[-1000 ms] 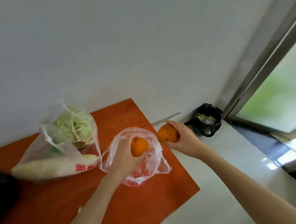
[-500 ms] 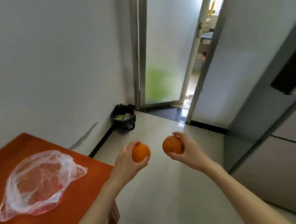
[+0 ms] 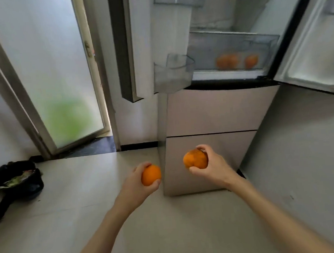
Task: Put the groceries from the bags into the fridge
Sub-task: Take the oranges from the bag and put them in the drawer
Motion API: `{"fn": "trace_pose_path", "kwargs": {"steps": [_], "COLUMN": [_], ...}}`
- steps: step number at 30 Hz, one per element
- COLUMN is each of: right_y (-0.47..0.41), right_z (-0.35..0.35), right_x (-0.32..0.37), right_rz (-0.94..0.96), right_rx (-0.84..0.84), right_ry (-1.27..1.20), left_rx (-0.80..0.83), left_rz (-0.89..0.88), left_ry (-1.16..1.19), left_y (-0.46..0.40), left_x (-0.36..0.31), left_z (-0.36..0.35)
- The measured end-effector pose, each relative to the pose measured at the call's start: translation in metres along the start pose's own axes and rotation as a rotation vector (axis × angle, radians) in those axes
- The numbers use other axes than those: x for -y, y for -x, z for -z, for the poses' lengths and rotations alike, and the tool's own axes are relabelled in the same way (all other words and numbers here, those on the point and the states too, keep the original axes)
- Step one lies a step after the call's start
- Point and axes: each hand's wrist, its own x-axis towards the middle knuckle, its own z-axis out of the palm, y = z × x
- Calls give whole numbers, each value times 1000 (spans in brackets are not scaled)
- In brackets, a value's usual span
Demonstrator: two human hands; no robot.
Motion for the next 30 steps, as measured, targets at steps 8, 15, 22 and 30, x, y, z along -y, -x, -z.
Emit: {"fn": "trace_pose_path", "kwargs": {"steps": [8,15,22,30], "right_y": [-44,-136,-255,-375], "right_z": [105,177,267,343], "right_x": [-53,-72,-67,-39], "right_rz": [-25,-8,64,181], "right_rx": [-204,-353,-528,-698], "right_ry": [-30,-49,-88,-220], "left_rx": [98,68,-135,-370], "left_rz": [-214,-355,-497,-552], "left_ry": [-29,44,103,192], "left_y": [-101,-221,-366,-487], "left_x": [-97,-163,-238,-319], "left_z": [-74,-107,-105,-89]}}
